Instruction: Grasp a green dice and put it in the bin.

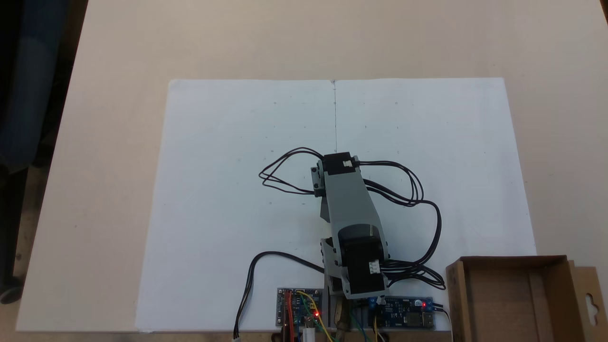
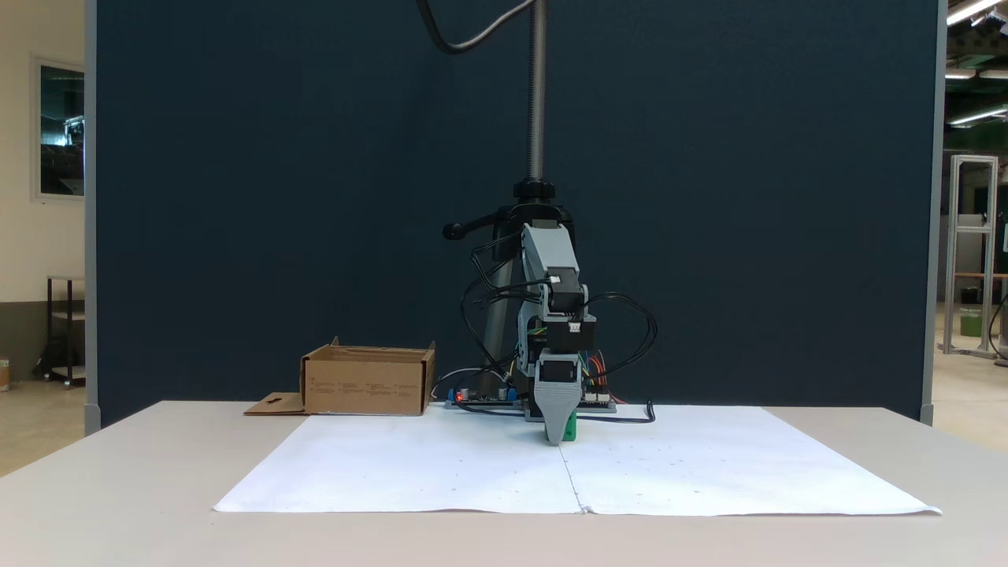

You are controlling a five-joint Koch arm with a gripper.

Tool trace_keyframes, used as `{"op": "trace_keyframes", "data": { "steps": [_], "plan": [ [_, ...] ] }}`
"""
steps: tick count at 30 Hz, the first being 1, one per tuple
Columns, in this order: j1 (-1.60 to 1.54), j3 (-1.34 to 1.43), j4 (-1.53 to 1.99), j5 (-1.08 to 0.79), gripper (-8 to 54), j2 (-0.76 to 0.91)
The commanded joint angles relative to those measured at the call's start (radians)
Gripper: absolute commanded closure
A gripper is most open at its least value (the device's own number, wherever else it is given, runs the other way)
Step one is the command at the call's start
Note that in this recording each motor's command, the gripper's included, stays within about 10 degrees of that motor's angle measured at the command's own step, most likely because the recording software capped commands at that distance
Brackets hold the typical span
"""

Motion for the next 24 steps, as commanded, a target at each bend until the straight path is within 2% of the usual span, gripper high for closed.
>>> {"op": "trace_keyframes", "data": {
  "steps": [1,6,13,19,24],
  "plan": [
    [-0.006,0.009,-0.014,0.048,17.5,0.028],
    [-0.006,0.017,-0.014,0.048,33.3,0.067],
    [0.064,-0.008,-0.141,0.046,33.6,0.138],
    [0.322,-0.313,-0.155,-0.020,33.6,0.132],
    [0.479,-0.555,-0.153,-0.115,33.6,0.051]
  ]
}}
